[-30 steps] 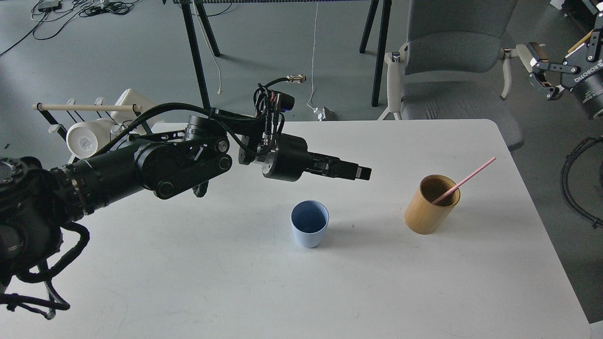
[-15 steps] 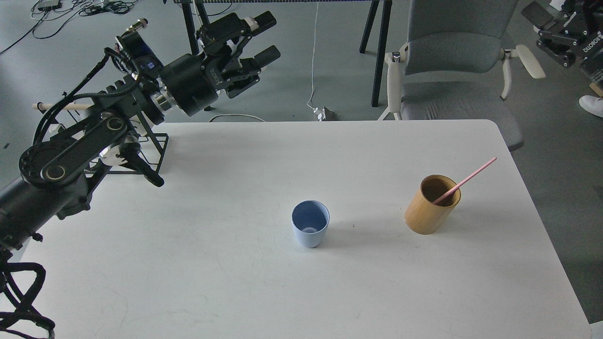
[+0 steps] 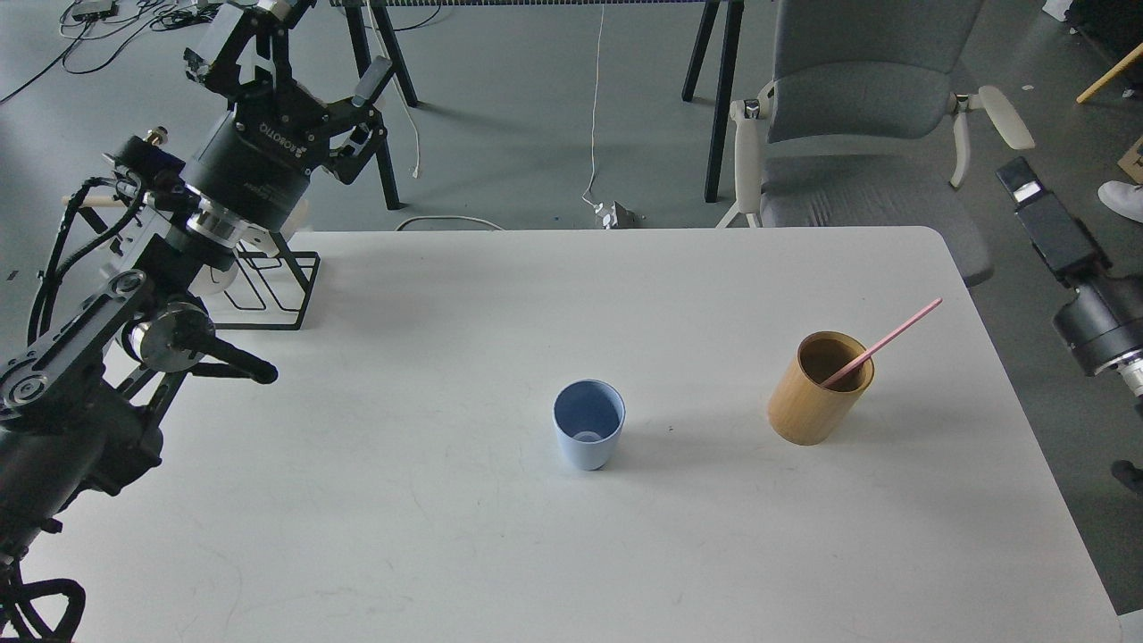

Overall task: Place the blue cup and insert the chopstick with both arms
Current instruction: 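Release the blue cup and retract the left arm, then reach the right gripper to the pink stick in the tan cup and grasp it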

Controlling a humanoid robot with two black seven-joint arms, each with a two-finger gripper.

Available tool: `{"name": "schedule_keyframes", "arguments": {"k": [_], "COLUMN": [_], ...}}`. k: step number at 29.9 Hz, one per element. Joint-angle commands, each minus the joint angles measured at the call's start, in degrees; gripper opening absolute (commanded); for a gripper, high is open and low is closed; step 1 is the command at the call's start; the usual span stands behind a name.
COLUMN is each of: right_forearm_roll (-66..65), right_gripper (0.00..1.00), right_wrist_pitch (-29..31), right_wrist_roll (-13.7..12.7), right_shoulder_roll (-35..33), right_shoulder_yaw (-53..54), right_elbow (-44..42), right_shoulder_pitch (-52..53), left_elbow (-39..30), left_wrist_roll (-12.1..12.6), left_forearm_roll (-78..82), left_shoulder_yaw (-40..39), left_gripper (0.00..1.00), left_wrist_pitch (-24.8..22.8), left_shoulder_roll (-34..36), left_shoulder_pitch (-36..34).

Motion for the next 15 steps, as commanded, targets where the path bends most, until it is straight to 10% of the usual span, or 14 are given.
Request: {"name": "schedule_keyframes", "arguments": {"k": [1, 15], "right_forearm_roll": [-0.29, -4.77], "right_gripper": [0.99, 0.92], "right_wrist_pitch": [0.00, 0.00], "right_wrist_roll": [-0.01, -0.01], "right_shoulder_roll": [0.28, 13.98], "right_shoulder_yaw": [-2.90, -5.46], "right_elbow": [-1.48, -13.16], "right_shoulder_pitch": [-1.89, -1.28], "left_elbow": [0.02, 0.81], "left_wrist_roll": [0.00, 0.00], "left_forearm_roll": [-1.28, -1.37], "left_shoulder_yaw": [0.00, 0.26], "left_gripper": [0.94, 0.95], "left_wrist_pitch": [-0.01, -0.01], "left_shoulder_roll": [0.06, -0.73], "left_shoulder_pitch": [0.57, 3.30]}}
